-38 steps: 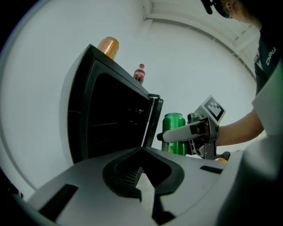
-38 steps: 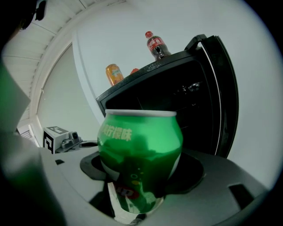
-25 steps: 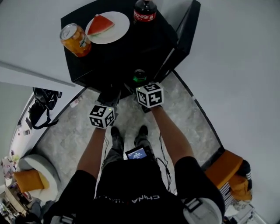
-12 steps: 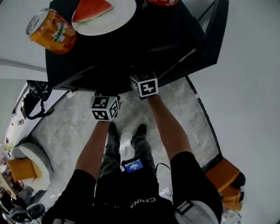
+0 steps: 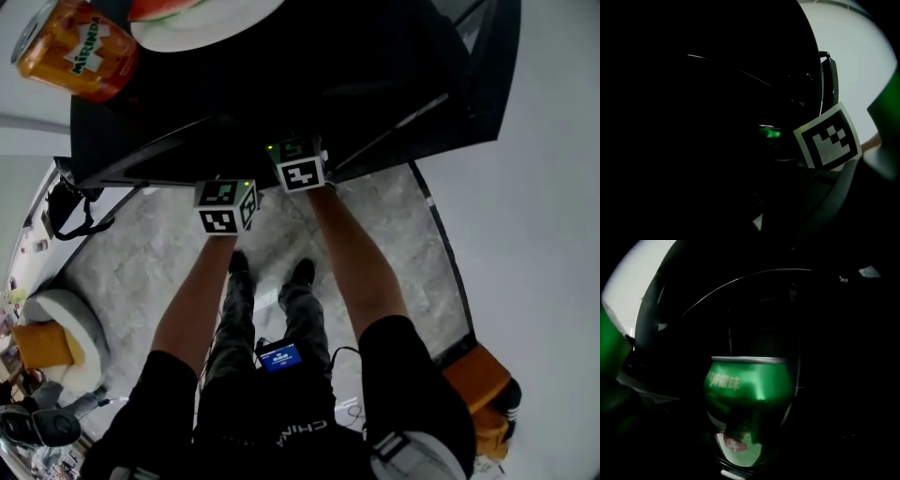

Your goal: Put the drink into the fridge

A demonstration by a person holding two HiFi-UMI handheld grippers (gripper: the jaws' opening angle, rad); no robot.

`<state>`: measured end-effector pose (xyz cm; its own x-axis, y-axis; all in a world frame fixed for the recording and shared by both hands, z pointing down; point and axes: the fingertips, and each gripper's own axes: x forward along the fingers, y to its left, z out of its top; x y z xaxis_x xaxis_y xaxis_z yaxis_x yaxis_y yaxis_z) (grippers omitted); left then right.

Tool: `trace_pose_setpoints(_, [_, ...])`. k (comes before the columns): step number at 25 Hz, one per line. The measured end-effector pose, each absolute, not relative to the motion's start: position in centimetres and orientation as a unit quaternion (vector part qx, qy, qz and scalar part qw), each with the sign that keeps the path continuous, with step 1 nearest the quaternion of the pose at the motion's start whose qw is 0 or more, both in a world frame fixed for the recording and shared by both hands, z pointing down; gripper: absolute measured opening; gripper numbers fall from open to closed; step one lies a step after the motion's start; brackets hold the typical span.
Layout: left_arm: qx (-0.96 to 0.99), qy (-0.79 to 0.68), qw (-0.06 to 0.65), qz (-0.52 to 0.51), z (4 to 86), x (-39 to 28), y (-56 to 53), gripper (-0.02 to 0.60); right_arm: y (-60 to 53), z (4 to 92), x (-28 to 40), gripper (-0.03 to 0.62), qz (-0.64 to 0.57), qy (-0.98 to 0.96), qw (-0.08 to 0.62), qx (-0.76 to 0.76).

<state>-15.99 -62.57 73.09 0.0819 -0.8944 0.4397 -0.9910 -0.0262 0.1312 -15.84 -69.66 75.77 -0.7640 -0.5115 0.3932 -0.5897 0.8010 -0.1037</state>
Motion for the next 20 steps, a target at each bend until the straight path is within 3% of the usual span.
trace_pose_setpoints(6, [0.695,-0.674,0.219,0.12,74.0,-16.5,-62.5,0.012,-69.9,76.4,-16.6,0.344,0.054,-0.937,0.18,0.294])
trace_pose_setpoints(20, [0.699,-0.667,0.223,0.129,72.8,-16.3,-61.1,0.012,-69.2,76.5,-15.2,0.356,0.071,-0.931,0.201,0.296])
